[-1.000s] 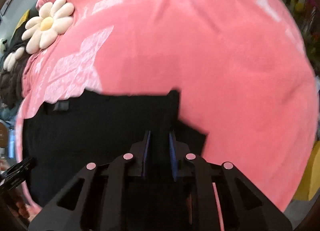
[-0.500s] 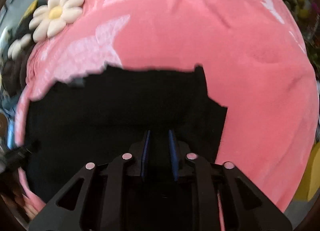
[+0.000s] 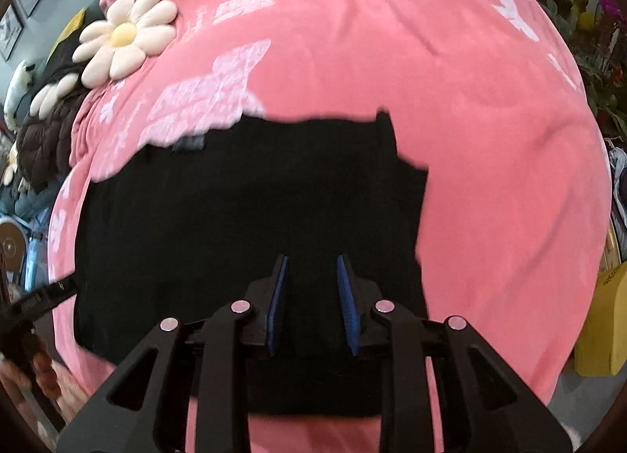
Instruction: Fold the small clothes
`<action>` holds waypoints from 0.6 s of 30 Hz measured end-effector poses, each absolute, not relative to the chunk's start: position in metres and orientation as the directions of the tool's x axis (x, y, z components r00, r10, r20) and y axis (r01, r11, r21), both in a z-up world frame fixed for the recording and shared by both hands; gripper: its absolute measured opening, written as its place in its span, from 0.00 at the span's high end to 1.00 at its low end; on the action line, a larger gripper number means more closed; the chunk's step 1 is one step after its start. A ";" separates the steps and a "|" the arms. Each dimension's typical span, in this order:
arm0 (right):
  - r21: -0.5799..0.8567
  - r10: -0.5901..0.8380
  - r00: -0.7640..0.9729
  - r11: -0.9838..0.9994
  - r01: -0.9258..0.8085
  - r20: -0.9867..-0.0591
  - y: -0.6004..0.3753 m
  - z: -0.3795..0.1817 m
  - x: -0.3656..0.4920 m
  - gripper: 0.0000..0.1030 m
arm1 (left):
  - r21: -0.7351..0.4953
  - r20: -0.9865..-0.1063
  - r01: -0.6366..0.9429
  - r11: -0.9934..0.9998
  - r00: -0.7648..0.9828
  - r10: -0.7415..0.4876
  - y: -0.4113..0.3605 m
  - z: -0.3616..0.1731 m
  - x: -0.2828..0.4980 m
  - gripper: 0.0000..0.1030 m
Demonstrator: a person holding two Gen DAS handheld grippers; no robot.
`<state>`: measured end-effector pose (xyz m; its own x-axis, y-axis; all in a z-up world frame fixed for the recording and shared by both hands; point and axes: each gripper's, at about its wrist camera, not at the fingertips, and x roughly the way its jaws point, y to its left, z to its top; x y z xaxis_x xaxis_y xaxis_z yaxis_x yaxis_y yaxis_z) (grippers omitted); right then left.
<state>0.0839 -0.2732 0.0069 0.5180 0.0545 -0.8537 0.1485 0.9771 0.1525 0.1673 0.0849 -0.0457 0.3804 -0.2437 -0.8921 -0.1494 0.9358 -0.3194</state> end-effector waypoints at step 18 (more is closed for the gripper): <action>0.323 0.157 0.471 0.899 0.295 -0.868 -0.315 -0.014 0.016 0.93 | -0.530 -0.813 -0.167 0.831 0.377 -0.443 0.118 -0.063 0.117 0.96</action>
<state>0.0157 -0.3154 -0.0140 0.4712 0.1571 -0.8679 0.2953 0.8991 0.3231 0.1168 0.1181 -0.0629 0.3775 -0.4429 -0.8133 -0.1671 0.8313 -0.5302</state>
